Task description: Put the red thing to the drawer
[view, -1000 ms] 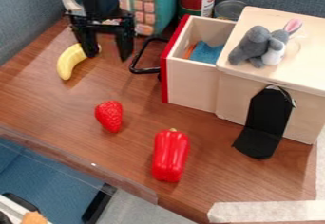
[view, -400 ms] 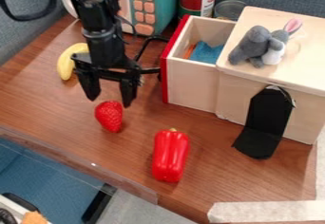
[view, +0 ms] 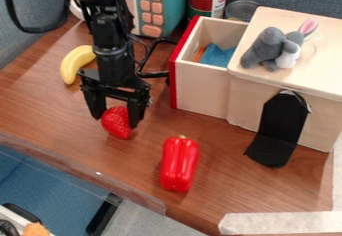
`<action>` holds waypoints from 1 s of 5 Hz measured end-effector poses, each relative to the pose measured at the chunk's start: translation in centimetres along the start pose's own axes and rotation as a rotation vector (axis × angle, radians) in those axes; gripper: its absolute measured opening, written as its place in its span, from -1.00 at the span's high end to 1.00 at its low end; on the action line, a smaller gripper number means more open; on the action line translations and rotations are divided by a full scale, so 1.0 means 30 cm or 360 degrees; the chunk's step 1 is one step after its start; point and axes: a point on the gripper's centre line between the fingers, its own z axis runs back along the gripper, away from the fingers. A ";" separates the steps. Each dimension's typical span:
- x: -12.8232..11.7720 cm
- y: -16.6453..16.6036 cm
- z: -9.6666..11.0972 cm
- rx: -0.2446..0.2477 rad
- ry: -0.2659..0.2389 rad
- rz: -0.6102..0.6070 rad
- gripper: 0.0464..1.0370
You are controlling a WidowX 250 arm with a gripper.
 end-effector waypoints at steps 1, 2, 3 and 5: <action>0.004 0.021 -0.027 0.0061 0.0056 0.0010 -0.92; 0.002 0.037 -0.048 0.0075 0.0106 0.0046 -0.81; 0.003 0.042 -0.047 0.0069 0.0097 0.0055 -0.56; 0.012 0.005 0.073 0.0025 -0.0083 0.0006 -0.55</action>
